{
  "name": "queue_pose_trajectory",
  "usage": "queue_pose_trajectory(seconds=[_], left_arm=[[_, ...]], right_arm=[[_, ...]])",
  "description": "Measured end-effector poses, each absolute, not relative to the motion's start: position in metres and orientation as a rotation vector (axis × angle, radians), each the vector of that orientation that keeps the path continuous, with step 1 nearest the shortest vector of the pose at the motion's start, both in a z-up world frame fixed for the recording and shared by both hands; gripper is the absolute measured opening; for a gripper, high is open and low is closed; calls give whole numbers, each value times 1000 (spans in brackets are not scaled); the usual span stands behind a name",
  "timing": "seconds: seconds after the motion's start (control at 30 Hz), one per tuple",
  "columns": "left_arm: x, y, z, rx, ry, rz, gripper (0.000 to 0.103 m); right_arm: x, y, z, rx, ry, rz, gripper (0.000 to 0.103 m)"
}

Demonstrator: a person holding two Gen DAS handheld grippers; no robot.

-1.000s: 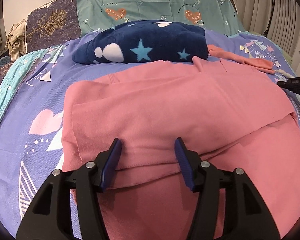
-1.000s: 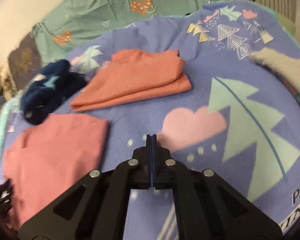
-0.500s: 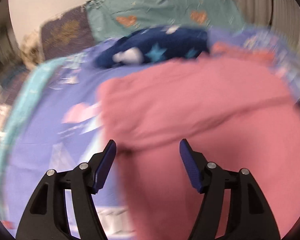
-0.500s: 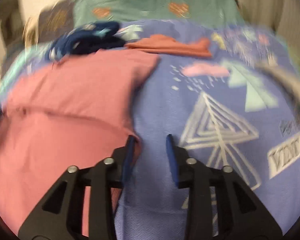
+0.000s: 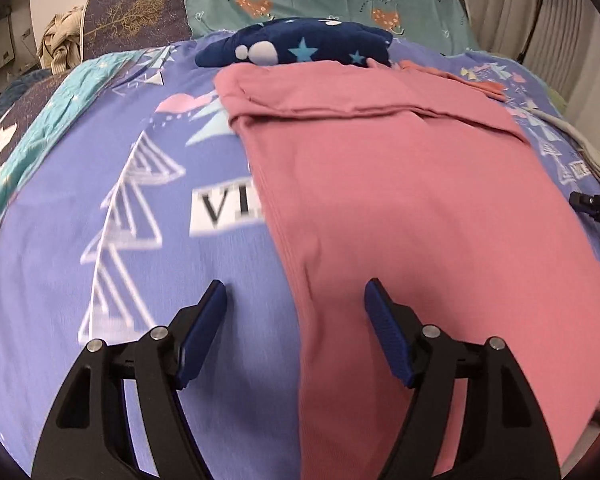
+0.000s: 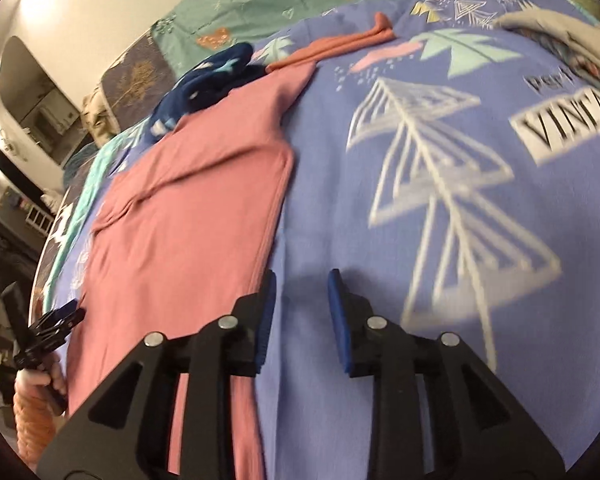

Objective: Fold small clothes

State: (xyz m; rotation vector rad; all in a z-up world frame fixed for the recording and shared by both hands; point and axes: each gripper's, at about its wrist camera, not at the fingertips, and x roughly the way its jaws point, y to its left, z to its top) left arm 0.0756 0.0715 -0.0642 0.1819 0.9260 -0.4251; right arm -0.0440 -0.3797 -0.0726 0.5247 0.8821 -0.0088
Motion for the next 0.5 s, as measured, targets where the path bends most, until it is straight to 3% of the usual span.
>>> queue_pose_trajectory(seconds=[0.23, 0.5], left_arm=[[27, 86, -67, 146, 933, -520, 72], [-28, 109, -64, 140, 955, -583, 72]], right_arm=[[-100, -346, -70, 547, 903, 98, 42], [-181, -315, -65, 487, 928, 59, 44]])
